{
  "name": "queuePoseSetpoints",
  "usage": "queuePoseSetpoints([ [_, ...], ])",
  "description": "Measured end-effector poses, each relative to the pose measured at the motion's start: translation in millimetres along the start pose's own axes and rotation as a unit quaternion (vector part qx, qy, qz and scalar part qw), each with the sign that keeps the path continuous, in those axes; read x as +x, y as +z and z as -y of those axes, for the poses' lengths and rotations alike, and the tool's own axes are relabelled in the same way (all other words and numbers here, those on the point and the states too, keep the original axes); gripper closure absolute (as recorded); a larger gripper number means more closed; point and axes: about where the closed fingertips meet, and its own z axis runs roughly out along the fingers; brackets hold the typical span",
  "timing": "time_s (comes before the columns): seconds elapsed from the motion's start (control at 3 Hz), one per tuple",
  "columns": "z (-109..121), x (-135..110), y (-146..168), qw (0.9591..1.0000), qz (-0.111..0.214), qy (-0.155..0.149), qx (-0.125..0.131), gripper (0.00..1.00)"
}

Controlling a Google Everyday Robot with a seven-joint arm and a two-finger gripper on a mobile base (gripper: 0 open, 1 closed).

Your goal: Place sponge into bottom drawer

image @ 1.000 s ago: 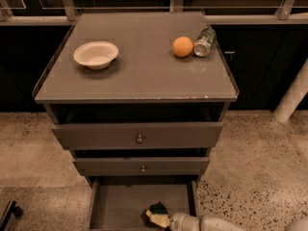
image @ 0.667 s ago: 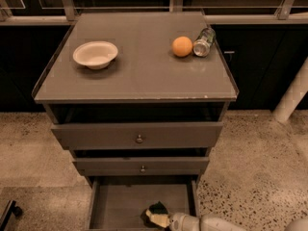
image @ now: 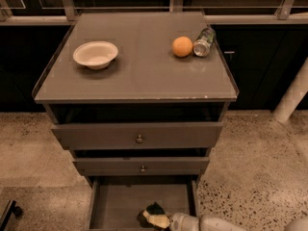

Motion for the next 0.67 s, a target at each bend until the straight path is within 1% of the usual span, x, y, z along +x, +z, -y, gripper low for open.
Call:
queuePoseSetpoints([
  [0.33, -0.1, 0.0, 0.1, 1.0000, 0.000, 0.000, 0.000, 0.00],
  [0.67, -0.1, 0.1, 0.1, 1.0000, 0.000, 0.000, 0.000, 0.00],
])
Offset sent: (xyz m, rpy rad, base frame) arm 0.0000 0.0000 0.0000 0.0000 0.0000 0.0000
